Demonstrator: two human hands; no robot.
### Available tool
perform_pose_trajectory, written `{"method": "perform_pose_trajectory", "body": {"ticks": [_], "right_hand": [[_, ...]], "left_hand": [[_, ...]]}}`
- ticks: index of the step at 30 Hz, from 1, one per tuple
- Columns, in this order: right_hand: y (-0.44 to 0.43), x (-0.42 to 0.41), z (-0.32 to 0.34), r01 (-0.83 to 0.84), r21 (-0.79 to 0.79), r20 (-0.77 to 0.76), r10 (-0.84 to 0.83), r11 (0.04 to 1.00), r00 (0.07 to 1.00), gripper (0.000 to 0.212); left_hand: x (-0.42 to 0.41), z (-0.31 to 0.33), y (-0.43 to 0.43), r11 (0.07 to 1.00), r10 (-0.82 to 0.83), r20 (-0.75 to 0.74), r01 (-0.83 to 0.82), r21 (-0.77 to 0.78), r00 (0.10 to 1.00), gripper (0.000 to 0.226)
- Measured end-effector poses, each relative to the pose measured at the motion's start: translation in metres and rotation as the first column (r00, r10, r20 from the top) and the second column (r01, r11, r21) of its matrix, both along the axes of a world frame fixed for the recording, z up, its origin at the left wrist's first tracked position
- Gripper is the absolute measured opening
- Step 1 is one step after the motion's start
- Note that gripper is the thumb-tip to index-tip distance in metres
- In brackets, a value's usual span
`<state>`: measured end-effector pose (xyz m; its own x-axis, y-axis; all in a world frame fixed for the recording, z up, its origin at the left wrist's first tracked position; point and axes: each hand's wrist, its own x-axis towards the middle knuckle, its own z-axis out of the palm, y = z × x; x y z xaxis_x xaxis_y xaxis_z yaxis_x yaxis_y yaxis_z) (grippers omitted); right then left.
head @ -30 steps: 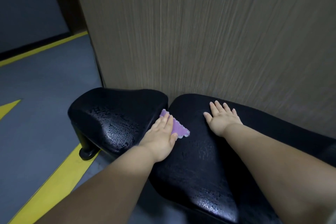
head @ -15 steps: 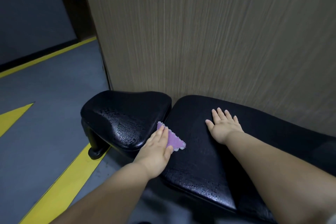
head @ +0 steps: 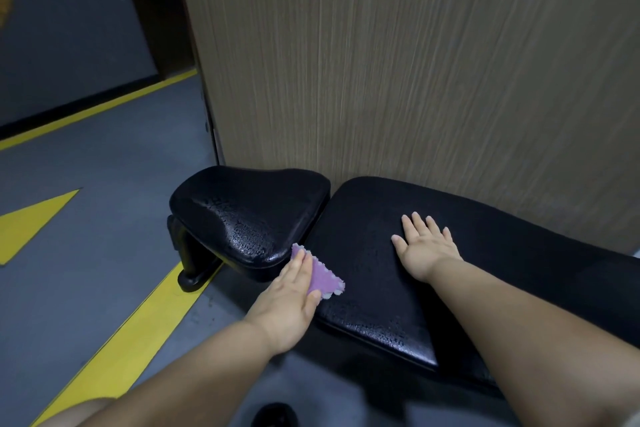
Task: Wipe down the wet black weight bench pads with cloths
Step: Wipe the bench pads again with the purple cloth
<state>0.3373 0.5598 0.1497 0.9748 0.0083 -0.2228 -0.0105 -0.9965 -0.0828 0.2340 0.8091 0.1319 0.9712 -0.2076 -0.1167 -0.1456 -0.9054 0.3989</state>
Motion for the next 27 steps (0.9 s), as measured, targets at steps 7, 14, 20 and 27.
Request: {"method": "perform_pose_trajectory", "body": {"ticks": [7, 14, 20, 27], "right_hand": [[0.002, -0.012, 0.000, 0.000, 0.004, 0.003, 0.000, 1.000, 1.000, 0.060], [0.002, -0.018, 0.001, -0.003, 0.004, 0.009, 0.003, 1.000, 1.000, 0.060], [0.000, -0.023, 0.005, -0.023, 0.037, -0.005, 0.023, 0.999, 1.000, 0.060], [0.022, -0.056, 0.029, 0.030, 0.472, 0.174, -0.127, 0.881, 0.977, 0.039]], "left_hand": [[-0.015, 0.003, -0.001, 1.000, 0.006, -0.008, -0.006, 0.021, 1.000, 0.064], [-0.042, 0.006, -0.014, 0.971, -0.167, 0.011, 0.163, 0.176, 0.986, 0.069], [-0.030, 0.008, -0.032, 0.935, -0.271, 0.032, 0.255, 0.249, 0.962, 0.078], [0.003, 0.010, -0.046, 0.943, -0.239, 0.030, 0.240, -0.232, 0.970, 0.047]]}}
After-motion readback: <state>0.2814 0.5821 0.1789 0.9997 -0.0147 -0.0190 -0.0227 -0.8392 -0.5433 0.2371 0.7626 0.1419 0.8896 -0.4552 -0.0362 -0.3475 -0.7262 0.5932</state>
